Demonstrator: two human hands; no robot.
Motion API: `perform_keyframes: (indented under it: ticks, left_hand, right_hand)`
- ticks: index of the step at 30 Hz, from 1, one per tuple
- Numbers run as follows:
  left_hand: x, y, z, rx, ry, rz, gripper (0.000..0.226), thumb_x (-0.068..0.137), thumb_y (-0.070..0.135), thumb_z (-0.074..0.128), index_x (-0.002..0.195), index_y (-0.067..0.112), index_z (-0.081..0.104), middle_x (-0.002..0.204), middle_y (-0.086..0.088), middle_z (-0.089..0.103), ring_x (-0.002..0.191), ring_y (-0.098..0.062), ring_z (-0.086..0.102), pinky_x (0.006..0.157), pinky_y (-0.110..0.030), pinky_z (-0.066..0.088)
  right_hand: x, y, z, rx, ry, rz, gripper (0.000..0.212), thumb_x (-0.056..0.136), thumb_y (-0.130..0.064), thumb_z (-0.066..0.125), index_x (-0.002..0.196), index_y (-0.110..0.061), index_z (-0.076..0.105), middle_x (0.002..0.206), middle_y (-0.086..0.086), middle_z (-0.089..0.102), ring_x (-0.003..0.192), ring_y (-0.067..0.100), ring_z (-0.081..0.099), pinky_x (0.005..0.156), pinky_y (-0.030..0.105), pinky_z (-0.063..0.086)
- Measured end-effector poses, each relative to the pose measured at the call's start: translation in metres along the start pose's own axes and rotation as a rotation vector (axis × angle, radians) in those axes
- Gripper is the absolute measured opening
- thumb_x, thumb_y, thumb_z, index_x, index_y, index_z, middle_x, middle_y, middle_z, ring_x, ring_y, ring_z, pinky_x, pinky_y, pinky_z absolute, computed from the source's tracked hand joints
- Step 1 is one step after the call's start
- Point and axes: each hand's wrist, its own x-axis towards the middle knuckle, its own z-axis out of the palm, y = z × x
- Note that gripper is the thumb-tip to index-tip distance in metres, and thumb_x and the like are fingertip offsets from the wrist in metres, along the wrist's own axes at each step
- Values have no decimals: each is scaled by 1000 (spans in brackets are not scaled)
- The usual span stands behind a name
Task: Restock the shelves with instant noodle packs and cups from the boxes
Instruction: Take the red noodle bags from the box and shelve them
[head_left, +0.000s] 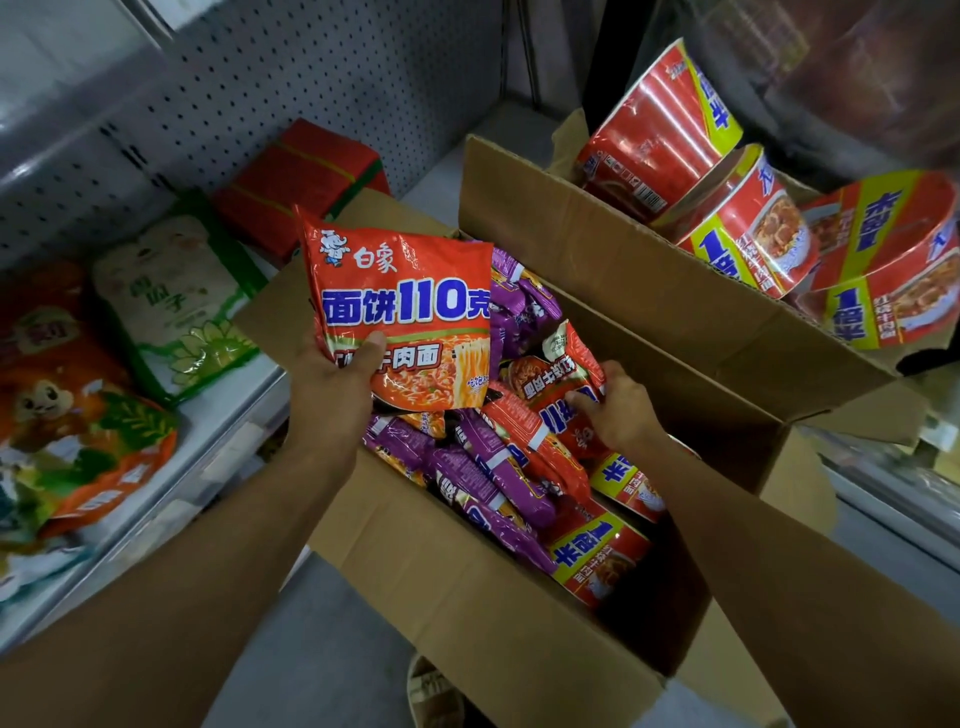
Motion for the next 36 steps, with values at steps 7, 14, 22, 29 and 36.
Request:
perform_keyframes:
  ticks: [7,14,22,29,36]
  left_hand:
    - [-8,15,-2,-33,48,19,28,93,17,59,119,14,50,94,11,62,72,5,62,58,-13,50]
    - [-21,44,-29,-73,103,19,31,92,16,60,121,11,52,100,6,64,85,-6,63,75,-27,52]
    - [-45,71,-66,-75,172,-9,36,91,18,63,123,8,50,108,-4,62,83,-16,62,66,-23,47]
    - [-64,61,-88,-94,184,-26,18,91,13,62,101,23,51,89,10,61,77,-5,60,67,-22,46]
    - [-64,28,-110,-17,240,-99,37,91,18,63,125,10,51,108,-3,64,90,-21,63,74,-29,48]
  right_hand:
    - [-13,-16,-35,-63,116,-85,50,86,-31,68,123,-6,43,119,16,62,103,31,64,86,44,54]
    - [-45,-70,-102,-140,85,-272,45,83,-28,71,120,-9,51,116,12,66,89,21,67,81,39,55]
    - [-67,-146,-135,-237,-81,-417,42,81,-22,74,119,-10,60,111,9,69,87,19,68,75,29,53]
    - [-57,-185,-107,-347,-469,-342,52,80,-28,75,127,-16,58,100,5,72,81,14,71,78,33,58]
    - [-29,-199,-52,-482,-528,-393,60,78,-28,77,132,-16,53,105,7,70,81,13,69,68,24,54]
